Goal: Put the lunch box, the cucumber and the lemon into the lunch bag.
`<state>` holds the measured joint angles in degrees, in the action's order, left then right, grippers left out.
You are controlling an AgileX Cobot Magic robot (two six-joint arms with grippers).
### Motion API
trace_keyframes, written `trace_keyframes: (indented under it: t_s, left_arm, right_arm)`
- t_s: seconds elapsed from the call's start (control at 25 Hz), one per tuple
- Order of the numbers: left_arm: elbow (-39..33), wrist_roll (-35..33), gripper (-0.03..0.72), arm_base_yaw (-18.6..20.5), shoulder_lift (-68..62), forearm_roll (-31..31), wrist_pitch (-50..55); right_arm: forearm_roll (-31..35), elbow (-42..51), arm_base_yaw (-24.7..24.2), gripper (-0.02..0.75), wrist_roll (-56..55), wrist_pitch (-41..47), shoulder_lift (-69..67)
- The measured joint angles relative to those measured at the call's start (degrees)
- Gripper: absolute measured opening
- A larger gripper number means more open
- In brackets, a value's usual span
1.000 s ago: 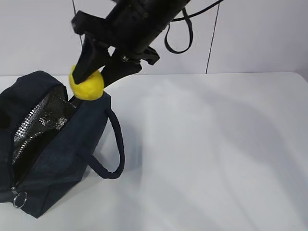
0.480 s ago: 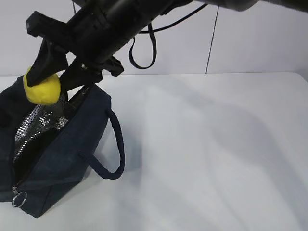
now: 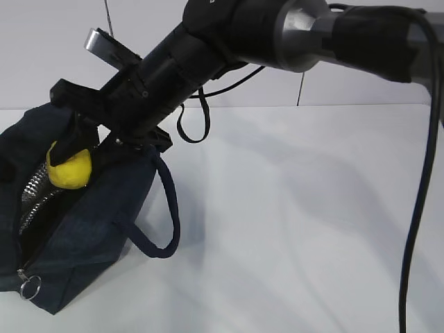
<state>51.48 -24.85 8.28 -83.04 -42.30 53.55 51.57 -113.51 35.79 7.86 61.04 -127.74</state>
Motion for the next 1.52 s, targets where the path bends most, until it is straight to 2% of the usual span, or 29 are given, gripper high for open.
trace_keyframes:
  t_s: [0.48, 0.88, 1.2, 1.36, 1.52]
  left_arm:
    - [0.0, 0.0, -0.001, 0.0, 0.0, 0.0, 0.0]
    - [0.0, 0.0, -0.001, 0.0, 0.0, 0.0, 0.23]
    - [0.0, 0.0, -0.001, 0.0, 0.0, 0.0, 0.31]
    - [0.0, 0.0, -0.001, 0.0, 0.0, 0.0, 0.45]
    - [0.0, 0.0, -0.001, 0.0, 0.0, 0.0, 0.58]
  right_arm:
    - [-3.6, 0.0, 0.04, 0.337, -0.2, -0.49, -1.42]
    - [-3.94, 0.0, 0.04, 0.453, -0.33, -1.22, -1.42]
    - [-3.45, -0.85, -0.2, 0.461, 0.37, 7.23, -1.42]
    - [-3.45, -3.03, -0.2, 0.461, 1.28, 8.59, -1.42]
    - [-7.97, -4.31, -0.2, 0.461, -2.44, 8.71, -1.07]
